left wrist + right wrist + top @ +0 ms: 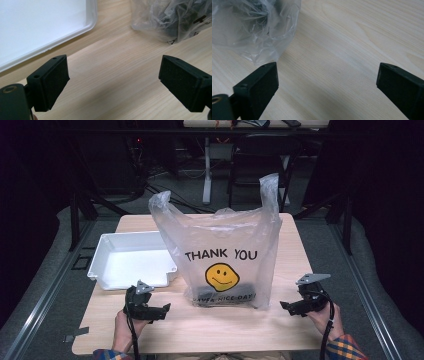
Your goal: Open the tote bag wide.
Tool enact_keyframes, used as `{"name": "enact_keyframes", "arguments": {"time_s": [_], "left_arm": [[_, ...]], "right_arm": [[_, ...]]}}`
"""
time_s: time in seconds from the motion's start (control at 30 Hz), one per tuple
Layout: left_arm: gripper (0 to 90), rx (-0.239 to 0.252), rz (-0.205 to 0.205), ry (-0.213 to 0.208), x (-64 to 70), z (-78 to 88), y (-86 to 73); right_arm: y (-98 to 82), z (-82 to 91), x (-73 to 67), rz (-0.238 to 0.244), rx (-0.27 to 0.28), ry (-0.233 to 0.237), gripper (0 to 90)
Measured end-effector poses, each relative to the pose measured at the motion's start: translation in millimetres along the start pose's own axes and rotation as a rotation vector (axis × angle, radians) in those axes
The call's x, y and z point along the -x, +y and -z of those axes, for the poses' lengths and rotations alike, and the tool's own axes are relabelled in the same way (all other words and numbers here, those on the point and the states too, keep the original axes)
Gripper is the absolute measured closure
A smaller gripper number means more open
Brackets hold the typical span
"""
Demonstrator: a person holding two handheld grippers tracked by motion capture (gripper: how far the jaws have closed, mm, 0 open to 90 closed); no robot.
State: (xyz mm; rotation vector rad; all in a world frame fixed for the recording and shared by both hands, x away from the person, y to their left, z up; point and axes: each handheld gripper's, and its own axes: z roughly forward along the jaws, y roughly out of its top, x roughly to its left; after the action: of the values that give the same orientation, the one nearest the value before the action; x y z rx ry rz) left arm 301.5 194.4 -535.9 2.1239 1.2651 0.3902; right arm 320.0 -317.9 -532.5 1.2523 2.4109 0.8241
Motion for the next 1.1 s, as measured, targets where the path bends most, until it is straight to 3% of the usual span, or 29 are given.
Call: {"name": "enact_keyframes", "arguments": {"time_s": [0.1, 0.4, 0.63, 0.77, 0.9, 0.97, 1.0, 1.1], "left_arm": [[9.9, 0.009, 0.005, -0.017, 2.8, 0.7, 1.3], [12.1, 0.023, 0.031, -0.073, 10.7, -1.2, 6.6], [14.4, 0.045, 0.028, -0.085, 16.5, -1.3, 13.0], [14.8, 0.052, 0.033, -0.095, 18.6, -2.8, 16.0], [15.7, 0.069, 0.041, -0.106, 21.8, -3.8, 20.7], [15.8, 0.076, 0.045, -0.115, 23.7, -2.8, 22.4], [16.0, 0.089, 0.045, -0.114, 26.1, -2.3, 23.0], [16.0, 0.099, 0.037, -0.125, 30.9, -1.5, 25.3]], "right_arm": [[0.7, 0.7, -1.2, 0.0, 0.009, 0.034, 7.8], [3.3, 3.2, -7.6, 0.025, -0.004, 0.061, 19.3], [7.4, 2.8, -12.6, 0.002, 0.021, 0.102, 27.5], [10.7, 4.2, -14.3, 0.022, 0.018, 0.091, 31.3], [17.1, 6.8, -21.1, 0.022, 0.05, 0.116, 37.1], [18.8, 9.3, -21.0, 0.044, 0.035, 0.098, 37.8], [21.0, 9.3, -26.2, 0.027, 0.063, 0.13, 39.0], [24.2, 9.3, -30.4, 0.039, 0.069, 0.147, 39.4]]}}
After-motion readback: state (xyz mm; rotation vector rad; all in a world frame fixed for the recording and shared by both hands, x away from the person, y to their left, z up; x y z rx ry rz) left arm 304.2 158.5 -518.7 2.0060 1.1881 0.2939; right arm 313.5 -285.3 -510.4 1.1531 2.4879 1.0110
